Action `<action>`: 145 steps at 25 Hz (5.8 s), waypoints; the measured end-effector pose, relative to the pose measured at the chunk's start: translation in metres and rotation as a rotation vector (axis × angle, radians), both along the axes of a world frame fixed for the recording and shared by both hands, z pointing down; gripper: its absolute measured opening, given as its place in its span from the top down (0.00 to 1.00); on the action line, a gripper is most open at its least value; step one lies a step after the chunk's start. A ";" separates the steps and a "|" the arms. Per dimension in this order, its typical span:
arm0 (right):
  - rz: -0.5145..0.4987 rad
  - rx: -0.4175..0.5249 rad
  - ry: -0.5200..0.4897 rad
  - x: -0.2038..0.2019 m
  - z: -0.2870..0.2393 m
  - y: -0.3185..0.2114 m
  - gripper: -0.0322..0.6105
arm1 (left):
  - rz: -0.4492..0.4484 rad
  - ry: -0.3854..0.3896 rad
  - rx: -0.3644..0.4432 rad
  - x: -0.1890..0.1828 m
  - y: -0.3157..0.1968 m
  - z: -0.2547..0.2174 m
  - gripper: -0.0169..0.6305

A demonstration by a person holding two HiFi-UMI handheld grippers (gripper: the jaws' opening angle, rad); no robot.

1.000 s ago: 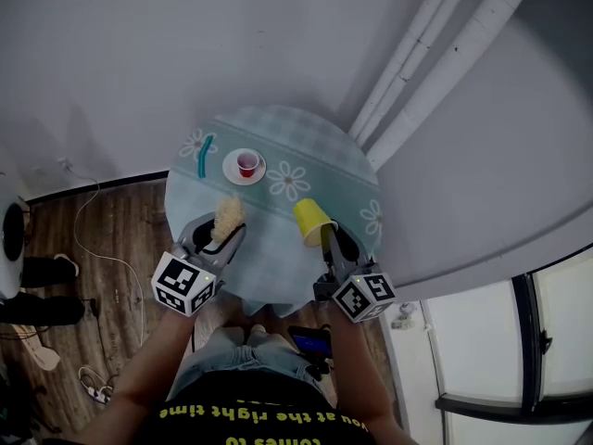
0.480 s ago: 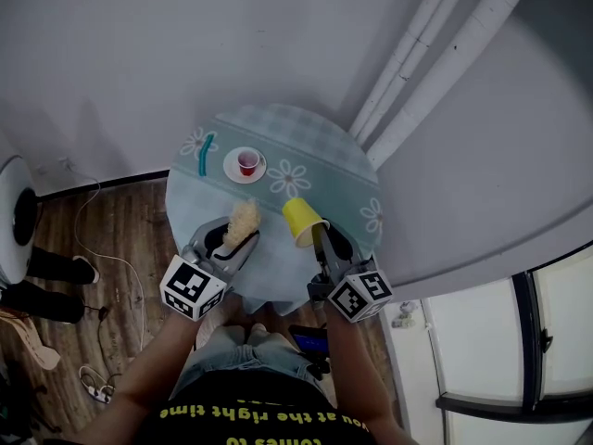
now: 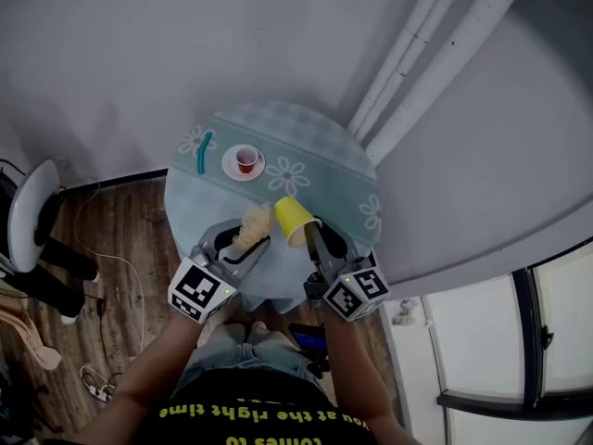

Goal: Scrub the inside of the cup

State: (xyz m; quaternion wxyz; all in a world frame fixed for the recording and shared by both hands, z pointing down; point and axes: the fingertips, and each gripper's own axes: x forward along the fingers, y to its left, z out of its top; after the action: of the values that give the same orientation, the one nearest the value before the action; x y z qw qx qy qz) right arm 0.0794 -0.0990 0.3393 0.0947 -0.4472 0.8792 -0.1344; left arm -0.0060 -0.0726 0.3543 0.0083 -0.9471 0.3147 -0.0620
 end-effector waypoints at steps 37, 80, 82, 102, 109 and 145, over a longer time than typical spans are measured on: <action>-0.060 0.048 0.160 -0.010 0.005 0.002 0.91 | 0.092 -0.120 0.104 0.005 0.008 -0.014 0.74; 0.102 0.001 0.227 -0.005 0.006 -0.023 0.91 | 0.138 -0.128 0.047 0.027 0.035 -0.002 0.74; 0.109 0.025 0.274 -0.007 0.004 -0.022 0.91 | 0.145 -0.132 0.034 0.032 0.037 0.000 0.75; 0.129 0.255 0.598 -0.028 -0.018 -0.009 0.91 | 0.117 -0.046 -0.165 0.041 0.035 -0.003 0.74; 0.124 0.275 0.647 -0.029 -0.017 -0.007 0.91 | 0.120 -0.087 -0.123 0.042 0.032 -0.013 0.74; 0.176 0.523 0.896 -0.052 -0.041 0.015 0.91 | 0.030 0.061 -0.333 0.035 0.015 0.003 0.75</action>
State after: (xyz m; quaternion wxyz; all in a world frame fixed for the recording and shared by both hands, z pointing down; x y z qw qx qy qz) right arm 0.0272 -0.0845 0.2987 -0.1710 -0.4945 0.7967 0.3026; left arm 0.0288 -0.0578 0.3568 -0.1575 -0.9413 0.2862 -0.0846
